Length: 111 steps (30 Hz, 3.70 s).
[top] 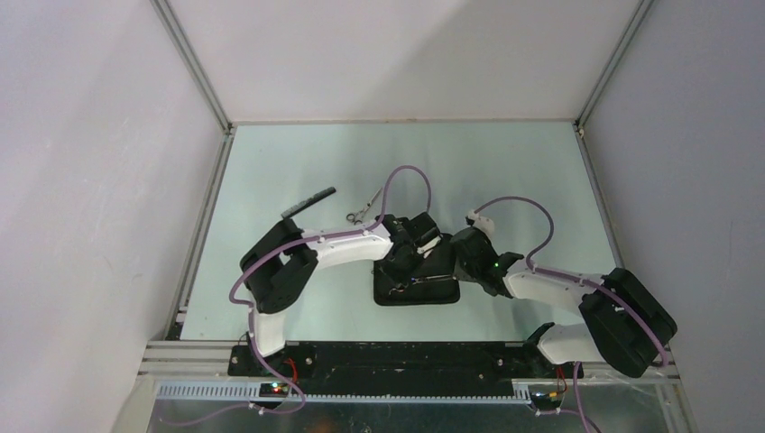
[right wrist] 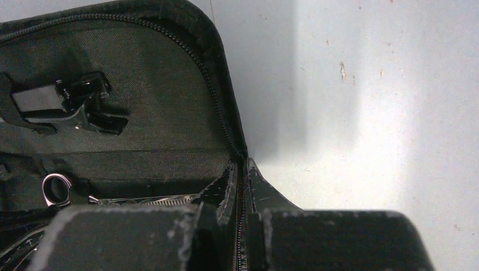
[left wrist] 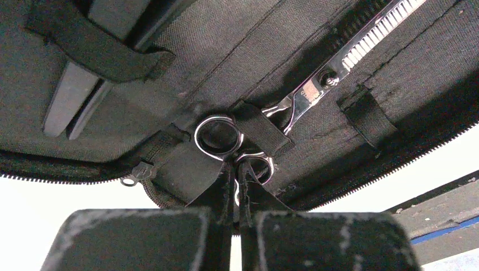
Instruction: Sort the hair-cutting tools
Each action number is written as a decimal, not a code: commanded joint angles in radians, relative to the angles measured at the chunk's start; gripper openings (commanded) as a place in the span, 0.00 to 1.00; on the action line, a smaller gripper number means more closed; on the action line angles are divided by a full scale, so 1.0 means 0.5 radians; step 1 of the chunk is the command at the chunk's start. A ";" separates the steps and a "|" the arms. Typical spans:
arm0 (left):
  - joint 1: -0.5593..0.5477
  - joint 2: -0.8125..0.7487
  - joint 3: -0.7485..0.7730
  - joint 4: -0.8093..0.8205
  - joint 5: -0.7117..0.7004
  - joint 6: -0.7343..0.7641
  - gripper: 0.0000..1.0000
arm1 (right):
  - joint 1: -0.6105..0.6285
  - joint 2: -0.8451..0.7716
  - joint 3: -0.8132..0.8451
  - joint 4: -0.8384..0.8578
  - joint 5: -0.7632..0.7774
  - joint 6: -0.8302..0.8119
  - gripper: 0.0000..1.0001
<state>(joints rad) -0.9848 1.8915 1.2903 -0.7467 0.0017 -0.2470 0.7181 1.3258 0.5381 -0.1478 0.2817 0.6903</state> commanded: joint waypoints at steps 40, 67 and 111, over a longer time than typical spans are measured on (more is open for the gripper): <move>0.392 -0.811 -0.377 0.475 -0.440 -0.358 0.67 | -0.034 -0.465 -0.119 -0.170 0.065 0.163 0.44; 1.043 0.551 0.893 -0.111 -0.134 0.272 0.56 | -0.192 -0.830 0.095 -0.528 0.218 -0.264 0.80; 0.556 -1.124 -1.206 0.523 -0.314 -1.607 0.35 | 0.276 -0.525 0.136 -0.353 -0.519 -0.585 0.62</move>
<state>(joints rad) -0.6979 1.3773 0.6769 -0.4915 -0.0921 -0.9821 0.8200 1.0267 0.5518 -0.3664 0.0673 0.4252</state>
